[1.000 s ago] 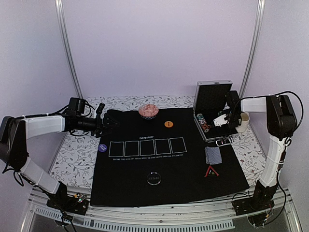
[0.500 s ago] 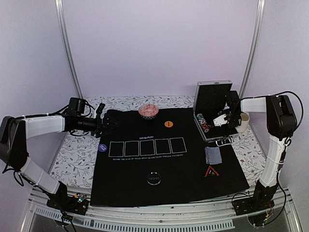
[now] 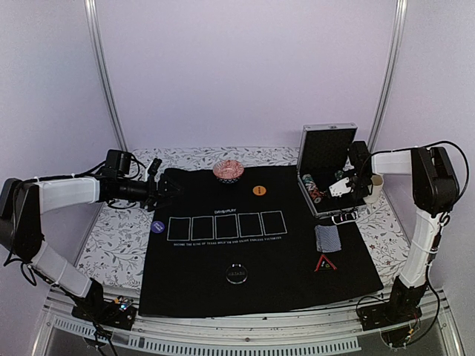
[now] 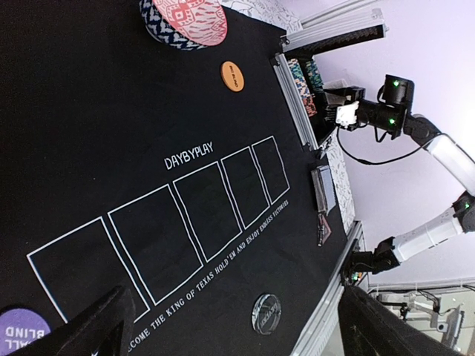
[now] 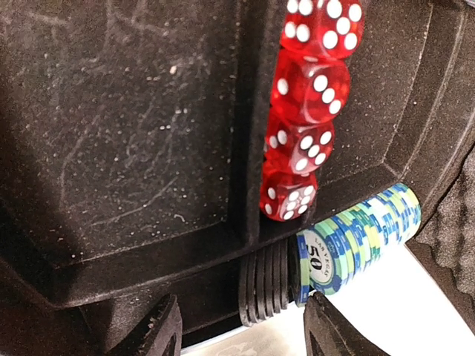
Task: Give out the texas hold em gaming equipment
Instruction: Pick up the pile of poker chips from the chip case.
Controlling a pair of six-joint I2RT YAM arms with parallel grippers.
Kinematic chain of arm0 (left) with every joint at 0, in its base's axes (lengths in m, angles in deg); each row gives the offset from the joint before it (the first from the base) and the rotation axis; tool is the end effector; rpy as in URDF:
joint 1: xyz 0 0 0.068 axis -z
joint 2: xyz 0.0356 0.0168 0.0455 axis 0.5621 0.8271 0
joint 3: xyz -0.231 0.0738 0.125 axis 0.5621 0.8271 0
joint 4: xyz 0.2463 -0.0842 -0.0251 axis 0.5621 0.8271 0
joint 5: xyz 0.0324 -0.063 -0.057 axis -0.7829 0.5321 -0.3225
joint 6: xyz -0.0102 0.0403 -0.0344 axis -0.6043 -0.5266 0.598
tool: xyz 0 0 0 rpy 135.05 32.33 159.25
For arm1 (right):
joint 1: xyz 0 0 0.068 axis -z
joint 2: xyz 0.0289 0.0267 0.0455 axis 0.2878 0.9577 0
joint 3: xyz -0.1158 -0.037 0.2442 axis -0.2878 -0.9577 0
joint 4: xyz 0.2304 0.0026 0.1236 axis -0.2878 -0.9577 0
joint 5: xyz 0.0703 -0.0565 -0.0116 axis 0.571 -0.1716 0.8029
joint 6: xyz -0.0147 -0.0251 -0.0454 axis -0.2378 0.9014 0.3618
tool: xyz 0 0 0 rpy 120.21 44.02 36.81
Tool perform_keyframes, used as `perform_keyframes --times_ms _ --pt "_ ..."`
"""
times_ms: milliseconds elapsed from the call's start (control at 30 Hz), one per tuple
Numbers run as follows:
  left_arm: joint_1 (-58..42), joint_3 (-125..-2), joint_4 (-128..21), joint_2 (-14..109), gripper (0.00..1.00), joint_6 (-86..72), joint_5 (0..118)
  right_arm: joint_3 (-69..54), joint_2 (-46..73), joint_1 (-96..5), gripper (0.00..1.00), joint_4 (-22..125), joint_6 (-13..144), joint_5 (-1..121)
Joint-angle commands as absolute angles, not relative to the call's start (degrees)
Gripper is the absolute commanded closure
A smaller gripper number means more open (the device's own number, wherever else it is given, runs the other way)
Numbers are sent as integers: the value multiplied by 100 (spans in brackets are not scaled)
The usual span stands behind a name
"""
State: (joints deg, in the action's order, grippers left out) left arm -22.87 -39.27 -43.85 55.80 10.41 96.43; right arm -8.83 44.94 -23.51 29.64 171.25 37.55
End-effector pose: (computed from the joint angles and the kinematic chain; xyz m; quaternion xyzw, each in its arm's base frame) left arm 0.2867 -0.0834 0.2120 0.0233 0.8613 -0.4584 0.2179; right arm 0.4024 0.0386 0.1583 -0.7444 0.6058 -0.2685 0.0823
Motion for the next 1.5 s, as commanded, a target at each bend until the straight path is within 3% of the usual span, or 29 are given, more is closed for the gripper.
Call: perform_keyframes --times_ms 0,700,1133,1300,1467 --pt "-2327 -4042 -4378 5597 2 976 9697 -1016 4272 -2350 43 2815 17168 3704" --pt "-2324 -4042 -4377 5594 2 981 9705 -913 4283 -2367 37 2876 17127 3820" --pt "-2323 -4042 -4371 5619 2 970 9705 -490 4885 -2369 45 2652 17053 3724" --pt "-2327 -4042 -4372 5619 2 973 9697 -460 5002 -2367 52 2664 17018 3693" --pt "-2331 -4042 -4377 5619 2 965 9697 -530 5058 -2372 69 2792 17000 3561"
